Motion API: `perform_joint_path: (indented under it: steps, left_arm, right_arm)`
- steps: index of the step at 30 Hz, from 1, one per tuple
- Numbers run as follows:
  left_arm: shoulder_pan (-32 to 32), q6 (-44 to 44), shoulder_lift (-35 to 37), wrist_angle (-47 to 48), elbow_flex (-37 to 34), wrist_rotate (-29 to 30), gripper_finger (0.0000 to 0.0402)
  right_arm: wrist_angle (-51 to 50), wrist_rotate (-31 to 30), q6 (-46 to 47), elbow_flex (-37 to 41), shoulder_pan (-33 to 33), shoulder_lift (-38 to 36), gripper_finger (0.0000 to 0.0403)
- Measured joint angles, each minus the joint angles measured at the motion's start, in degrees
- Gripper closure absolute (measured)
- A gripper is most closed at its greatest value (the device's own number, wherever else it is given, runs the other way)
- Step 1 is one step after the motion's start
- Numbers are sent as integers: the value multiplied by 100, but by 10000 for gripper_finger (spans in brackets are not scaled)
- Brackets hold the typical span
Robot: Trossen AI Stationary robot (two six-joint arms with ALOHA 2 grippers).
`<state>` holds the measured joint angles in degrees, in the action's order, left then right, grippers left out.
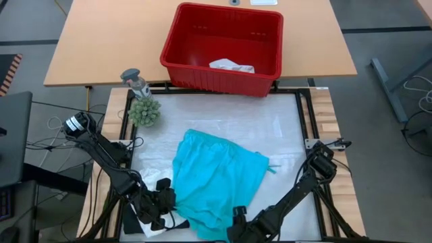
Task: Fold Laundry from Bin
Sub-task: Fold the blue shorts
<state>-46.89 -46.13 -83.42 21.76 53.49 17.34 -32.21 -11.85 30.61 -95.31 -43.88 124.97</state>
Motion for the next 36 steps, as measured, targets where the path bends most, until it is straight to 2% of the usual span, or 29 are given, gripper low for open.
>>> perform_joint_path:
  steps: [5,13,18,24,26,28,34,36]
  left_arm:
    - [0,-1,0,86,0,0,401]
    - [0,-2,-1,107,0,2,401]
    - [0,-13,-2,120,-1,3,401]
    - [7,-26,-2,131,0,64,401]
    - [13,-55,-2,131,0,119,401]
    - [21,-66,-2,127,0,155,401]
    - [22,-103,-2,111,0,190,401]
    - [55,-151,-2,74,0,53,401]
  right_arm:
    - [206,123,-306,0,0,0,142]
    - [324,148,-233,0,0,3,142]
    - [919,352,-213,-19,-61,358,142]
    - [279,403,413,-140,14,440,148]
    - [-6,408,686,-138,79,413,166]
    - [-51,412,827,-138,121,413,202]
    - [-84,382,1229,-136,208,414,372]
    - [-109,388,1258,-192,208,400,382]
